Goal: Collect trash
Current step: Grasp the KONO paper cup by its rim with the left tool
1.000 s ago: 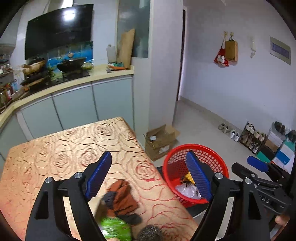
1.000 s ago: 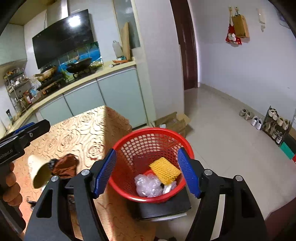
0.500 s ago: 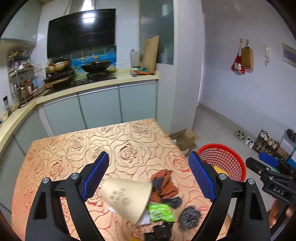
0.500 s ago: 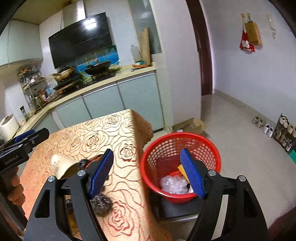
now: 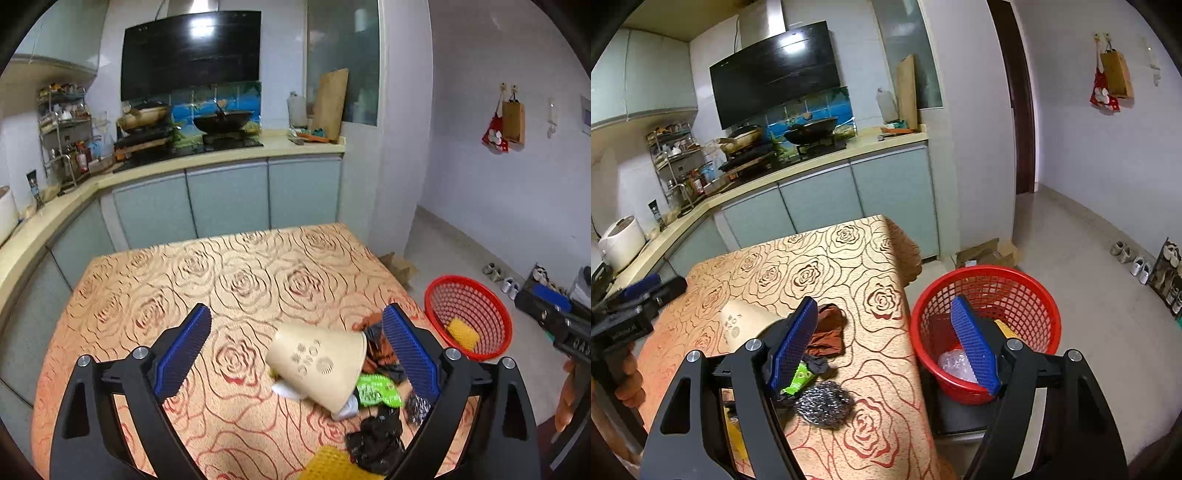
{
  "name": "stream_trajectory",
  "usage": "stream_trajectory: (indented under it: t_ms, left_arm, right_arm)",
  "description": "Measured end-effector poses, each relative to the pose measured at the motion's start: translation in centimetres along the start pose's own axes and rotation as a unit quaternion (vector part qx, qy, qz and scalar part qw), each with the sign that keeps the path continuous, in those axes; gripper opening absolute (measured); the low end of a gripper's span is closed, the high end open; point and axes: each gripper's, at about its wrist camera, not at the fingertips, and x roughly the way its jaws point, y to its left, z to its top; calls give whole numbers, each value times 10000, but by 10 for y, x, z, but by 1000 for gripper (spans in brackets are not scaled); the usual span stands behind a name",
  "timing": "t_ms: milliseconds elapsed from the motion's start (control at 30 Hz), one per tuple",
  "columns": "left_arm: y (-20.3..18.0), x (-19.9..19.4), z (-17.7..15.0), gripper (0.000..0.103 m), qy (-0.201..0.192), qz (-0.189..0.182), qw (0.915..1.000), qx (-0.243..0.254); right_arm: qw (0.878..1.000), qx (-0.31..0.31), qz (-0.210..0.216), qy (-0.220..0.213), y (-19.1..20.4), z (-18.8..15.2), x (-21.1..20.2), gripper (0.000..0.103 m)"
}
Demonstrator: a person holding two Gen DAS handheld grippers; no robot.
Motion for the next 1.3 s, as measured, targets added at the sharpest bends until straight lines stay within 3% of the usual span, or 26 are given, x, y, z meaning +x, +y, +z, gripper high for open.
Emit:
stream_trajectory:
  t_ms: [267,633,1100,1300]
  left_arm:
    - [-8,24,-26,93,383,-325,9983,283]
    - [-15,63,-36,93,764,-486,9941,592]
    - [-17,92,-39,93,869,-157,9920,901]
    - [-4,95,-37,91,873,-119,9940,641]
  right_arm:
    - [10000,-54,33,48,6,-1,3,72]
    - [9999,-35,-1,160,6,-4,15,72]
    - [9997,-13,-7,231,4,-3,23,72]
    - [9996,-8,-15,267,3,-5,26,72]
